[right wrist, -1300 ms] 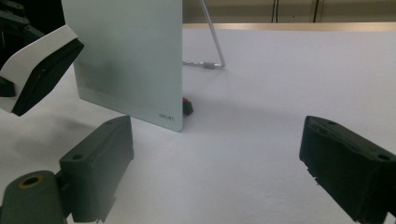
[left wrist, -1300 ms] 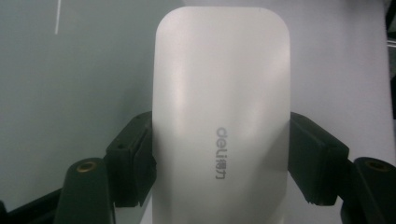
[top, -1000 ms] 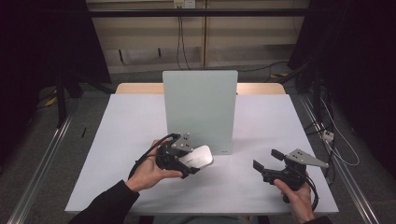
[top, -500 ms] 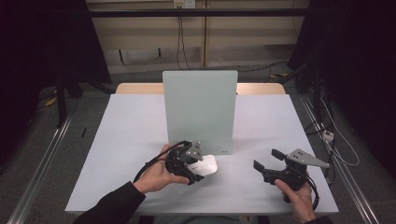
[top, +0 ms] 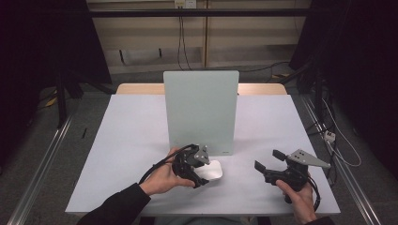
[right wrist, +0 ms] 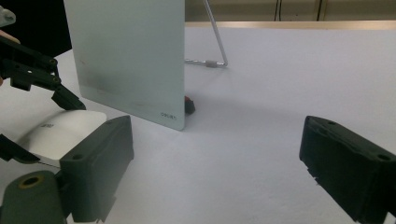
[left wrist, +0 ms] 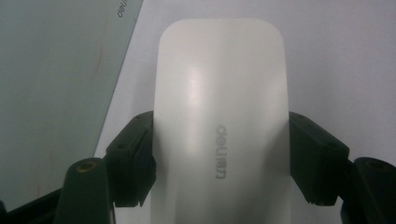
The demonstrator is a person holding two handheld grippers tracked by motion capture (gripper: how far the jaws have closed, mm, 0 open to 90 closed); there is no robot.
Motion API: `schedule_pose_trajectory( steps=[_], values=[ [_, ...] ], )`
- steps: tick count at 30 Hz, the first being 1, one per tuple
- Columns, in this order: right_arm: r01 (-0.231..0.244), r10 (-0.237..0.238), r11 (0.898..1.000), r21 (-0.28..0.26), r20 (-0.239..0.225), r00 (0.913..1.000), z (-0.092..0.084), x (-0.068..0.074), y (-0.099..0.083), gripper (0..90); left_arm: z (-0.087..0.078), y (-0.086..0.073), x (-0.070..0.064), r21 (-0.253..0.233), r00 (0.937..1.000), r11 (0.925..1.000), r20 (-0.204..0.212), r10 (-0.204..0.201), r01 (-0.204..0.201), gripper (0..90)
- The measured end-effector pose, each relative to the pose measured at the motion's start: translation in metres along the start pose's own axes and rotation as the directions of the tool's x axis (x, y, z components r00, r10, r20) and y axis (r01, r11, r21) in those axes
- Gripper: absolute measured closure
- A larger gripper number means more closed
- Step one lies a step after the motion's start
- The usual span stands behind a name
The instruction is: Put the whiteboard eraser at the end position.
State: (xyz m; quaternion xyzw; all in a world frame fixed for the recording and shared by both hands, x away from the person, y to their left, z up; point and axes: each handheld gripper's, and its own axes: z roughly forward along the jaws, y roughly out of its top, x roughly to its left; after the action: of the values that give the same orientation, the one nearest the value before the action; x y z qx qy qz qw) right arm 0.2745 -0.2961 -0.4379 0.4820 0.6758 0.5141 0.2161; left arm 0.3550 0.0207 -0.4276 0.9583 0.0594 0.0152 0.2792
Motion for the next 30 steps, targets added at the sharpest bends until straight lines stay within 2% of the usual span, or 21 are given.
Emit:
schedule_pose_trajectory(
  steps=[2,5,6,9,14,17,19,20,23,25,30],
  values=[
    [-0.002,0.002,1.000,0.000,-0.002,1.0000,0.000,0.000,0.000,9.5,0.005,0.001,0.000,0.011,1.0000,0.9999,0.000,0.007,-0.007,30.8],
    [0.002,-0.002,1.000,0.000,-0.005,1.0000,0.000,0.000,0.000,9.5,0.007,0.001,-0.001,-0.009,0.9997,0.9999,-0.025,0.006,-0.006,30.8],
    [0.003,-0.003,1.000,0.000,-0.005,1.0000,0.000,0.000,0.000,9.5,0.007,0.001,0.000,0.001,0.9999,1.0000,-0.014,0.007,-0.007,30.8],
    [0.001,-0.001,1.000,0.000,-0.002,1.0000,0.000,0.000,0.000,9.5,0.008,0.000,-0.001,-0.005,0.9997,0.9999,-0.019,0.016,-0.016,30.7],
    [0.007,-0.007,1.000,0.000,-0.003,1.0000,0.001,0.001,0.001,9.5,0.007,-0.004,0.001,-0.032,0.9999,0.9995,-0.009,0.007,-0.007,30.5],
    [0.007,-0.007,1.000,0.001,-0.002,1.0000,0.001,0.002,0.001,9.5,0.007,-0.006,0.001,-0.050,0.9997,0.9987,-0.024,-0.012,0.010,29.5],
    [0.010,-0.010,1.000,0.000,-0.002,0.9999,0.002,0.002,0.001,9.5,0.005,-0.007,0.002,-0.058,0.9995,0.9980,-0.016,-0.026,0.025,25.3],
    [0.011,-0.011,1.000,0.002,-0.002,0.9999,0.002,0.002,0.001,9.5,0.005,-0.007,0.002,-0.075,0.9987,0.9965,-0.034,-0.039,0.037,23.3],
    [0.010,-0.010,1.000,0.003,-0.003,0.9999,0.002,0.002,0.001,9.5,0.001,-0.008,0.003,-0.107,0.9980,0.9930,-0.030,-0.055,0.052,17.8],
    [0.010,-0.010,1.000,0.004,-0.003,0.9999,0.002,0.002,0.001,9.5,0.000,-0.007,0.004,-0.104,0.9978,0.9930,-0.031,-0.059,0.056,8.5],
    [0.010,-0.010,1.000,0.004,-0.002,0.9999,0.002,0.003,0.001,9.5,-0.006,-0.008,0.005,-0.136,0.9962,0.9880,-0.035,-0.080,0.074,6.8]
  ],
)
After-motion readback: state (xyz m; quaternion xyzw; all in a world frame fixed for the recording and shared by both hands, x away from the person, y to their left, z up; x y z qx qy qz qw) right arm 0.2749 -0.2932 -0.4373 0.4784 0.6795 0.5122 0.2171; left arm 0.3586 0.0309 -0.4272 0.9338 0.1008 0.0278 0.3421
